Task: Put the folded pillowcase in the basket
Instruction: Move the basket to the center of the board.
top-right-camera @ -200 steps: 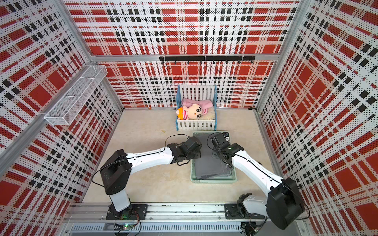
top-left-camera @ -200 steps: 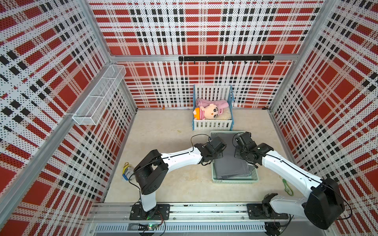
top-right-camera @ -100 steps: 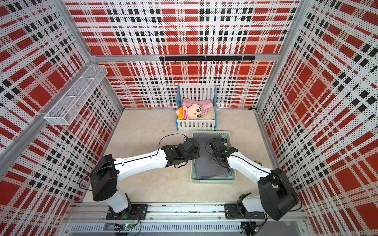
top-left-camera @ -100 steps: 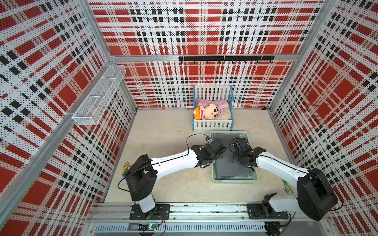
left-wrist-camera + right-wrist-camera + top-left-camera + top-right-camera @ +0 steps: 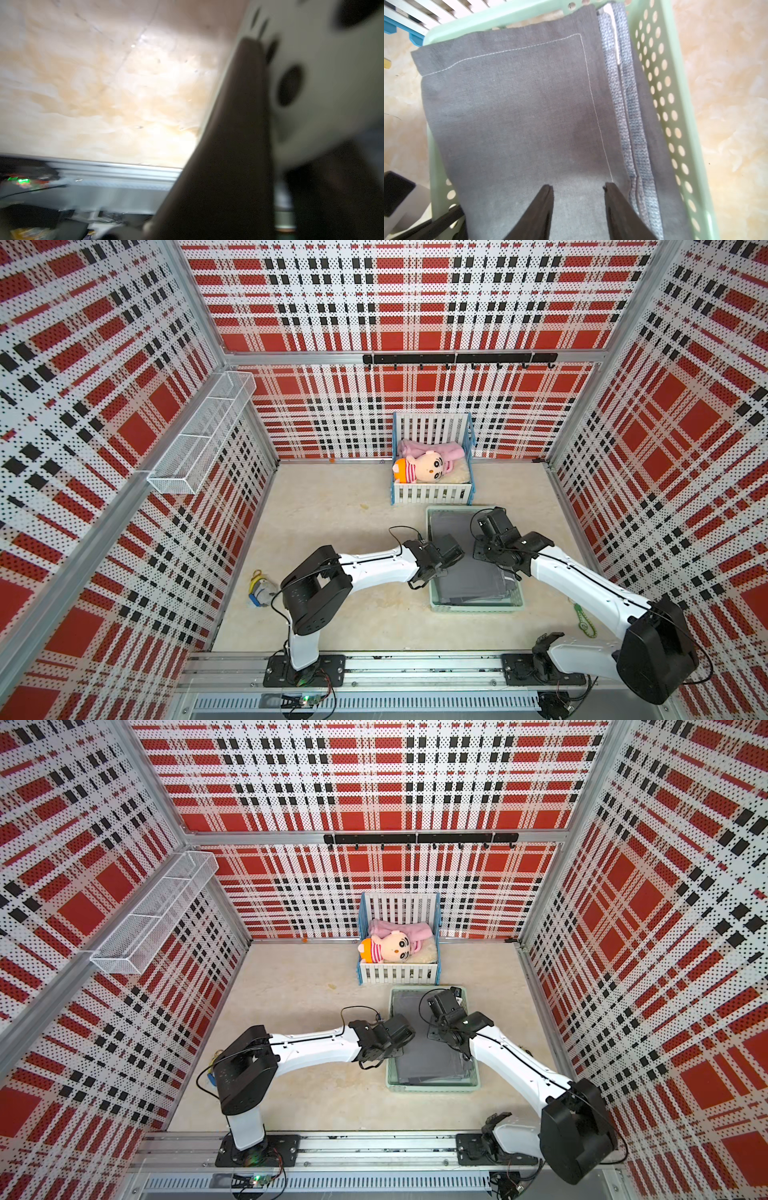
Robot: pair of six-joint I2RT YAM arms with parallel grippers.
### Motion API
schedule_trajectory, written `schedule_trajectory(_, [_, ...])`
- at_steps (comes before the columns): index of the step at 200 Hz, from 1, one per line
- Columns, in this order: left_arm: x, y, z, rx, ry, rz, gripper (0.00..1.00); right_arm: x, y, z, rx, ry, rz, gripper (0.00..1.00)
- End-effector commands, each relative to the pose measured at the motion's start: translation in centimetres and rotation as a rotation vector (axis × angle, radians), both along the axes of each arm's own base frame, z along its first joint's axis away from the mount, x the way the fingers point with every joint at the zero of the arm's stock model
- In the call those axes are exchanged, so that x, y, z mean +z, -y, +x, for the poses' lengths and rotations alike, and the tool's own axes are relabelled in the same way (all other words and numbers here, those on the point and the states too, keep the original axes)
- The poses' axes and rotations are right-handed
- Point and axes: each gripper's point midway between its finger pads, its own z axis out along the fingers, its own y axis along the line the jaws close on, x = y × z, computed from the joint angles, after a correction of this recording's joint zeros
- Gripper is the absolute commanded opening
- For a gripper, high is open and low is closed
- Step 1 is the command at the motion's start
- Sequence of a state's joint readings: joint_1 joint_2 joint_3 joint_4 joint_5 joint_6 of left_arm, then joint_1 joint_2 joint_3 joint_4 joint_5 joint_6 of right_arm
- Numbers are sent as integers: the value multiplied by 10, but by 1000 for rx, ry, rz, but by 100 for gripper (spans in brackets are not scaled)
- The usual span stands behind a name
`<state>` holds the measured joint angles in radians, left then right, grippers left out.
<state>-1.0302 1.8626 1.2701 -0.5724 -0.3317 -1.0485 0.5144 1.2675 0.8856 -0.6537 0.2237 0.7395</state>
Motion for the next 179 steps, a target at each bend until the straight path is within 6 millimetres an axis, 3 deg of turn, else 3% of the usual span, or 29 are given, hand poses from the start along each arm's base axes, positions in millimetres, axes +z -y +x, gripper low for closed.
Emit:
schedule_trajectory(1, [16, -18, 0, 38, 31, 64, 0, 7, 5, -1, 0, 4, -17, 47])
schedule_trajectory(40, [36, -52, -11, 5, 47, 120, 0, 17, 3, 3, 0, 30, -7, 48])
schedule_trajectory(91, [12, -125, -15, -35, -28, 266, 0, 23, 0, 9, 9, 43, -8, 49])
schedule_trajectory(119, [13, -145, -5, -14, -26, 301, 0, 26, 2, 10, 10, 52, -20, 52])
schedule_trajectory(138, [14, -147, -1, -8, -20, 308, 0, 29, 3, 11, 15, 59, -24, 54])
schedule_trajectory(153, [17, -148, 0, 0, -15, 313, 26, 33, 4, 13, 17, 67, -31, 62])
schedule_trajectory(161, [20, -151, 0, 11, -8, 321, 42, 36, 5, 14, 18, 74, -43, 72])
schedule_trajectory(166, [24, -152, 0, 17, 0, 324, 52, 38, 7, 16, 16, 82, -53, 95])
schedule_trajectory(170, [26, -153, 0, 21, 7, 327, 60, 41, 8, 17, 16, 89, -62, 100])
schedule_trajectory(179, [36, -155, 2, 31, 29, 329, 95, 46, 12, 20, 10, 106, -88, 100])
